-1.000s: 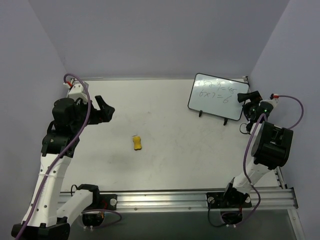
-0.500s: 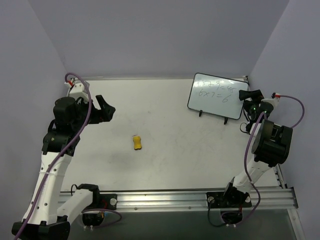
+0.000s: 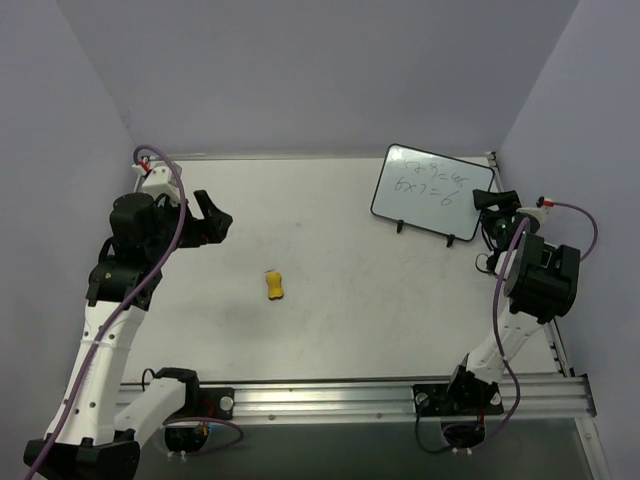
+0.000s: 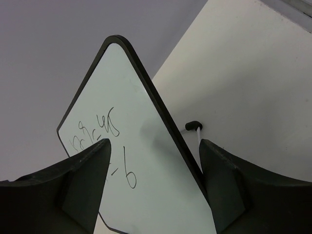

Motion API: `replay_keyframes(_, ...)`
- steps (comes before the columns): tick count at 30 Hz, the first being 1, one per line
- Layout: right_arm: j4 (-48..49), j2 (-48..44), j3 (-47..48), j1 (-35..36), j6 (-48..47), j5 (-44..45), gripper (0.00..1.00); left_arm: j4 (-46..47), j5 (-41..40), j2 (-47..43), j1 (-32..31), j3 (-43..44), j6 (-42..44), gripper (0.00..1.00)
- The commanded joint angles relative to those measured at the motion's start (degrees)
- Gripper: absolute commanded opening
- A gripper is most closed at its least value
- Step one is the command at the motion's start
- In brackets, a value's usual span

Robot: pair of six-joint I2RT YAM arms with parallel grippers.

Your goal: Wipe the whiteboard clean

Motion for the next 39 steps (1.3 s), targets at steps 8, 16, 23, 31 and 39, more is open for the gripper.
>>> replay_keyframes(8,11.5,-0.7,-3.9,0.9,1.8,-2.6,0.52,3.8,1.0,0.2,-0.3,-0.4,-0.9,0.94)
replay_keyframes(16,14.5,-1.8,-8.2,1.9,2.6,-2.2,0.31,4.1,1.6,1.3,-0.3,-0.7,-1.5,0.94)
replay_keyframes(23,15.7,-6.1,-13.6,2.9,1.5,-2.3,0.25,4.4,0.8,3.8,-0.6,-1.5,-5.3,0.94)
replay_keyframes(31,16.9,-9.4,-18.3,4.7,0.4,-2.4,0.24,10.2,-2.8,2.6,-1.3,-11.9,-17.4,0.94)
replay_keyframes(39,13.3,-14.7,-20.6,7.3,-2.4,-1.2,0.25,11.2,-15.8,5.4,-10.5,-19.4,-23.8,0.95)
